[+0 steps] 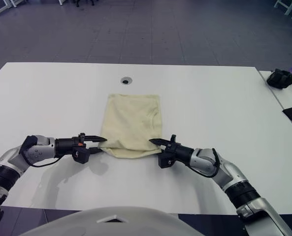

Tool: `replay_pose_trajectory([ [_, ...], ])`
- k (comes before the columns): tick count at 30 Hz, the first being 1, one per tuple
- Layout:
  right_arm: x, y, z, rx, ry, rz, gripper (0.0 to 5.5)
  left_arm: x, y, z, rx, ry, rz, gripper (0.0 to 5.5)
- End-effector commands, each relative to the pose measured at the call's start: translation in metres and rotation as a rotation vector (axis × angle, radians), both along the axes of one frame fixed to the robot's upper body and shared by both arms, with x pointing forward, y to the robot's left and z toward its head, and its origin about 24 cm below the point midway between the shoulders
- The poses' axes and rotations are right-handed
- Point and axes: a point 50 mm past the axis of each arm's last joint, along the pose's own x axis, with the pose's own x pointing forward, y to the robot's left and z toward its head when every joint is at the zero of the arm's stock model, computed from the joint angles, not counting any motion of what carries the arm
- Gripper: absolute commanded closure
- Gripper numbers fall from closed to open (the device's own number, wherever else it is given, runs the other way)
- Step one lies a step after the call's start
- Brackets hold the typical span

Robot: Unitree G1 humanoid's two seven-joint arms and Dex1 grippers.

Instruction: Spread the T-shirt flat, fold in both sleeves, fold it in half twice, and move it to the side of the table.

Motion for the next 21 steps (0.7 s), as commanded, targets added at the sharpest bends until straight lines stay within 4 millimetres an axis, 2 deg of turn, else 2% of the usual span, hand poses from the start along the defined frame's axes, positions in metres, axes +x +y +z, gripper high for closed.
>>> replay_pose_trajectory([
  [1, -0.015, -0.022, -0.024, -0.186, 0.191, 0.001, 4.71, -0.025, 0.010, -0.030, 0.162, 0.172, -0.029, 4.57],
  [6, -0.016, -0.027, -0.003, -0.157, 0.278, -0.005, 5.45, -0.031, 0.007, -0.020, 0.114, 0.180, -0.068, 5.32],
  [11, -0.030, -0.029, 0.040, -0.055, 0.602, -0.053, 5.46, -0.038, -0.008, 0.031, -0.046, 0.210, -0.129, 5.42],
  [14, -0.042, -0.032, 0.067, -0.048, 0.783, -0.050, 5.46, -0.045, -0.015, 0.063, -0.133, 0.320, -0.113, 5.42],
  [18, -0.059, -0.039, 0.102, -0.044, 1.011, -0.042, 5.46, -0.061, -0.015, 0.092, -0.115, 0.474, -0.134, 5.42],
  [21, -0.057, -0.043, 0.127, -0.014, 1.078, -0.055, 5.46, -0.071, -0.016, 0.112, -0.124, 0.606, -0.117, 5.42],
])
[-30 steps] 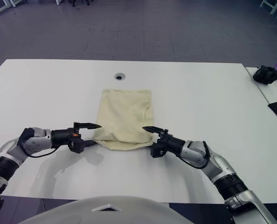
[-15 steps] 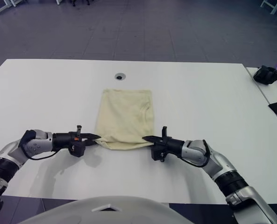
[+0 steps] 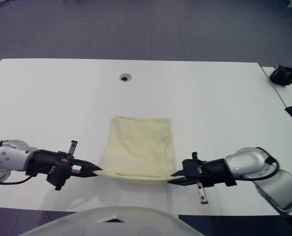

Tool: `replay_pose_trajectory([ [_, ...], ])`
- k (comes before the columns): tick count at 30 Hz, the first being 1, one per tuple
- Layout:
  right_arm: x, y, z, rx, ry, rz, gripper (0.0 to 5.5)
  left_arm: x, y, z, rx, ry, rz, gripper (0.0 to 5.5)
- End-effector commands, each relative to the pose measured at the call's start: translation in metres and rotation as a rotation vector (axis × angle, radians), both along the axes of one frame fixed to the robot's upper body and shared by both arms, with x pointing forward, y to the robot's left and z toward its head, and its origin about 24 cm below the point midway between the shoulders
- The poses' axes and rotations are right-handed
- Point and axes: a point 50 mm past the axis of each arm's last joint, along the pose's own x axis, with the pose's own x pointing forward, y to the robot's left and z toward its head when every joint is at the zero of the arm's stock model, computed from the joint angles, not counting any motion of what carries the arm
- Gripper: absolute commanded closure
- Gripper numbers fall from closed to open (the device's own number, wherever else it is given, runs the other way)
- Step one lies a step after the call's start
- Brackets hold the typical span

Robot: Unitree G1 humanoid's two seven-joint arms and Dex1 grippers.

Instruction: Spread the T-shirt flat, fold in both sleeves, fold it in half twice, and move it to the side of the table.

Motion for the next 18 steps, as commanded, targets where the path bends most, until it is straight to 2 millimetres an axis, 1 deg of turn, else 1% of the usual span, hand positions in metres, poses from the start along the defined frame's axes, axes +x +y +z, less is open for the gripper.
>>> replay_pose_trajectory([
  [1, 0.005, -0.007, 0.033, -0.004, 0.061, -0.034, 5.46, -0.011, 0.000, 0.028, 0.027, 0.163, 0.004, 5.42],
  [2, 0.010, -0.009, 0.038, -0.002, 0.051, -0.048, 5.46, -0.012, -0.001, 0.035, 0.025, 0.193, 0.010, 5.42],
  [4, 0.020, -0.011, 0.044, 0.007, 0.010, -0.080, 5.46, -0.004, -0.003, 0.043, -0.002, 0.199, 0.053, 5.42],
  [6, 0.031, -0.011, 0.044, 0.000, -0.031, -0.094, 5.46, 0.010, -0.001, 0.045, 0.010, 0.168, 0.087, 5.42],
  [9, 0.053, -0.010, 0.039, -0.011, -0.088, -0.107, 5.46, 0.036, 0.000, 0.043, 0.004, 0.175, 0.135, 5.42],
  [11, 0.070, -0.009, 0.032, -0.016, -0.112, -0.128, 5.46, 0.050, 0.001, 0.036, 0.014, 0.225, 0.144, 5.42],
  [14, 0.091, -0.007, 0.019, -0.030, -0.120, -0.145, 5.46, 0.064, 0.001, 0.021, 0.035, 0.330, 0.151, 5.42],
  [18, 0.106, -0.005, 0.002, -0.047, -0.108, -0.148, 5.46, 0.082, -0.004, -0.002, 0.057, 0.398, 0.156, 5.42],
])
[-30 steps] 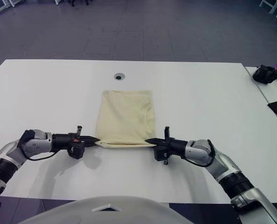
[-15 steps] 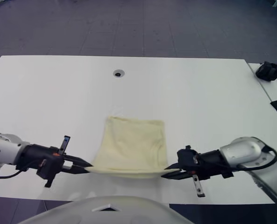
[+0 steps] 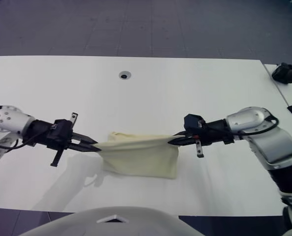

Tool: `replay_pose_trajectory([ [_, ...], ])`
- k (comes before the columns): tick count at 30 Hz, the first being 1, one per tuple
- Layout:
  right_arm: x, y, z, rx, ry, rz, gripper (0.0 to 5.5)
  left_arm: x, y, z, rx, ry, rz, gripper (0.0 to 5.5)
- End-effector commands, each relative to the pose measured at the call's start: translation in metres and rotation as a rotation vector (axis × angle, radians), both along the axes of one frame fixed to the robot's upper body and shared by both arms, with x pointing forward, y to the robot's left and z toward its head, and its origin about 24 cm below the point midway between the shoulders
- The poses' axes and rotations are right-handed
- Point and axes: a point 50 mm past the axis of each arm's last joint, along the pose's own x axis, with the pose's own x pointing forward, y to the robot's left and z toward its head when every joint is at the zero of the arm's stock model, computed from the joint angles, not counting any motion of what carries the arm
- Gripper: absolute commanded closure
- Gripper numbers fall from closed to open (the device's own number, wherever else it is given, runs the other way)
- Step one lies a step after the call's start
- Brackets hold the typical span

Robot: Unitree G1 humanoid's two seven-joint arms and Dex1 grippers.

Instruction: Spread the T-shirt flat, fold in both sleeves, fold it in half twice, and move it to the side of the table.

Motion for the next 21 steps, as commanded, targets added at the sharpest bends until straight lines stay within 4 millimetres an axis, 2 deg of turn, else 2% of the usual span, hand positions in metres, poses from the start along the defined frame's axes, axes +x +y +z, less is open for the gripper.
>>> replay_pose_trajectory([
  [1, 0.015, -0.001, -0.014, -0.038, 0.006, -0.016, 5.46, 0.020, -0.004, -0.021, 0.039, 0.056, 0.003, 5.42],
  [5, 0.021, -0.003, -0.023, -0.050, 0.017, -0.028, 5.46, 0.039, -0.004, -0.032, 0.061, 0.070, 0.028, 5.42],
  [10, 0.025, -0.006, -0.030, -0.049, 0.036, -0.044, 5.46, 0.053, -0.006, -0.039, 0.073, 0.079, 0.046, 5.42],
  [11, 0.025, -0.006, -0.032, -0.047, 0.042, -0.049, 5.46, 0.055, -0.007, -0.041, 0.074, 0.078, 0.044, 5.06],
  [21, 0.027, -0.016, -0.056, -0.025, 0.118, -0.157, 5.46, 0.078, -0.014, -0.059, 0.025, 0.008, 0.237, 3.46],
])
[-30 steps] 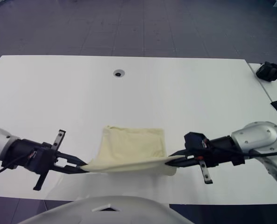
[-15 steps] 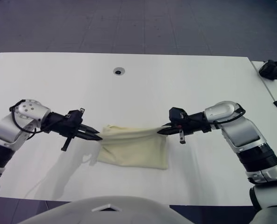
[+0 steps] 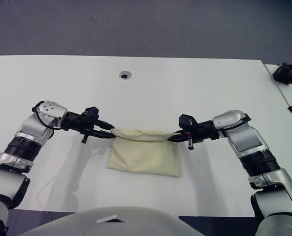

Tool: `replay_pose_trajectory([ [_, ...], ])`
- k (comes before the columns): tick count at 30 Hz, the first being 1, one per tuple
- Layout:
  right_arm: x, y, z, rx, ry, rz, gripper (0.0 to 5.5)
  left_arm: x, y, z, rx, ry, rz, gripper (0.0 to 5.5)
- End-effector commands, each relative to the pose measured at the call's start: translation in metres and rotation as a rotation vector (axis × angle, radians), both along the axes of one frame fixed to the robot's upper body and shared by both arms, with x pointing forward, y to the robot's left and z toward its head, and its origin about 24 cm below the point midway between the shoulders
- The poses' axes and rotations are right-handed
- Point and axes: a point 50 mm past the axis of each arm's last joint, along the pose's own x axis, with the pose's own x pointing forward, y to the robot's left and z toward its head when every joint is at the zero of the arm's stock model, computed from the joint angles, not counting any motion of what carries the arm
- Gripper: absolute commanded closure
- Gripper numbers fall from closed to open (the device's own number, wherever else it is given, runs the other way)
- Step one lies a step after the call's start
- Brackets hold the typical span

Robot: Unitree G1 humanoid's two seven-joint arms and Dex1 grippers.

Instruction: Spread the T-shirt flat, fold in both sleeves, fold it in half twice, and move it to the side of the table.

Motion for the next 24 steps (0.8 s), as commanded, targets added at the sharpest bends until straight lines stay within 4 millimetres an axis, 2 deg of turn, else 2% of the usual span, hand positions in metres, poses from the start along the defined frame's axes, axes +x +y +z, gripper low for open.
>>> replay_pose_trajectory([
  [1, 0.002, -0.008, -0.007, 0.004, 0.021, -0.073, 5.46, 0.012, 0.001, -0.001, -0.001, -0.084, 0.095, 3.29],
  [2, 0.004, -0.010, -0.008, 0.009, 0.025, -0.103, 5.09, 0.013, 0.002, -0.004, 0.006, -0.100, 0.118, 3.12],
  [8, 0.013, -0.013, -0.005, 0.124, 0.082, -0.248, 4.28, 0.015, -0.002, -0.017, -0.021, -0.132, 0.207, 2.24],
  [12, 0.027, -0.020, -0.002, 0.162, 0.063, -0.403, 3.57, 0.020, -0.011, -0.016, -0.075, -0.170, 0.273, 1.49],
  [15, 0.045, -0.029, 0.006, 0.202, -0.030, -0.568, 3.06, 0.027, -0.005, -0.008, -0.066, -0.244, 0.320, 0.97],
  [17, 0.052, -0.030, 0.013, 0.218, -0.100, -0.614, 2.76, 0.032, -0.001, 0.001, -0.058, -0.315, 0.350, 0.65],
  [20, 0.046, -0.011, 0.025, 0.291, -0.150, -0.555, 2.28, 0.036, -0.012, 0.020, -0.127, -0.415, 0.374, 0.16],
  [22, 0.034, 0.004, 0.026, 0.336, -0.126, -0.493, 2.54, 0.034, -0.027, 0.024, -0.174, -0.433, 0.365, 0.10],
  [24, 0.022, 0.014, 0.020, 0.341, -0.089, -0.469, 2.88, 0.029, -0.039, 0.019, -0.175, -0.435, 0.359, 0.38],
])
